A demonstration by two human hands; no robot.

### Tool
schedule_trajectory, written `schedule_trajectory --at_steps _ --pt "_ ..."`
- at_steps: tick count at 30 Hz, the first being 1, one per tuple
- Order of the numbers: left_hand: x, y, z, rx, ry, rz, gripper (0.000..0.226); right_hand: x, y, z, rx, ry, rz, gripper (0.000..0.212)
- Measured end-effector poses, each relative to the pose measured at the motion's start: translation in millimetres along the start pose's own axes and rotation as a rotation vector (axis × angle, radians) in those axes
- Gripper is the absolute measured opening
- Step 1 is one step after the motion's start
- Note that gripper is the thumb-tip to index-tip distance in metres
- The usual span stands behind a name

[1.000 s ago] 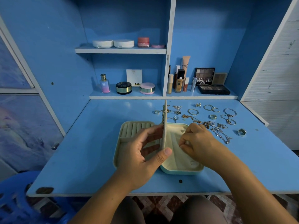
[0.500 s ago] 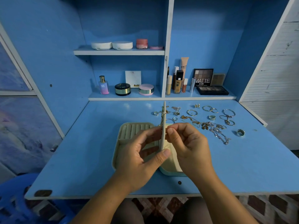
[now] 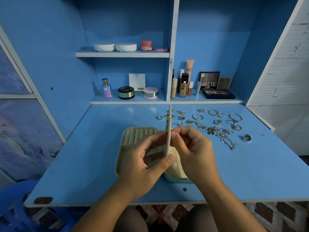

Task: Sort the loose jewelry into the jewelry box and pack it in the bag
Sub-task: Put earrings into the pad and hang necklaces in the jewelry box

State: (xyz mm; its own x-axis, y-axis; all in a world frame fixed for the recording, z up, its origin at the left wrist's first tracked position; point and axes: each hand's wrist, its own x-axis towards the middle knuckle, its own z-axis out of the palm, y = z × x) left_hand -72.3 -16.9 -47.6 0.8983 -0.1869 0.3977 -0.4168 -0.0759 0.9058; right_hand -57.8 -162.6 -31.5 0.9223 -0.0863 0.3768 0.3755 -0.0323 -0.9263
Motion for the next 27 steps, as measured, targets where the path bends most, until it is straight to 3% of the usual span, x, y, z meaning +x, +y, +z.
schedule_trajectory --at_steps 5,27 --pt "-0.7 -1.3 0.2 -0.008 0.01 -0.005 0.05 -1.9 -0.3 0.1 0.075 0.032 0.033 0.007" --pt "0.2 -0.7 -1.3 -0.001 -0.035 0.004 0.052 -4.1 1.3 -3.1 -0.153 0.051 -0.028 0.011"
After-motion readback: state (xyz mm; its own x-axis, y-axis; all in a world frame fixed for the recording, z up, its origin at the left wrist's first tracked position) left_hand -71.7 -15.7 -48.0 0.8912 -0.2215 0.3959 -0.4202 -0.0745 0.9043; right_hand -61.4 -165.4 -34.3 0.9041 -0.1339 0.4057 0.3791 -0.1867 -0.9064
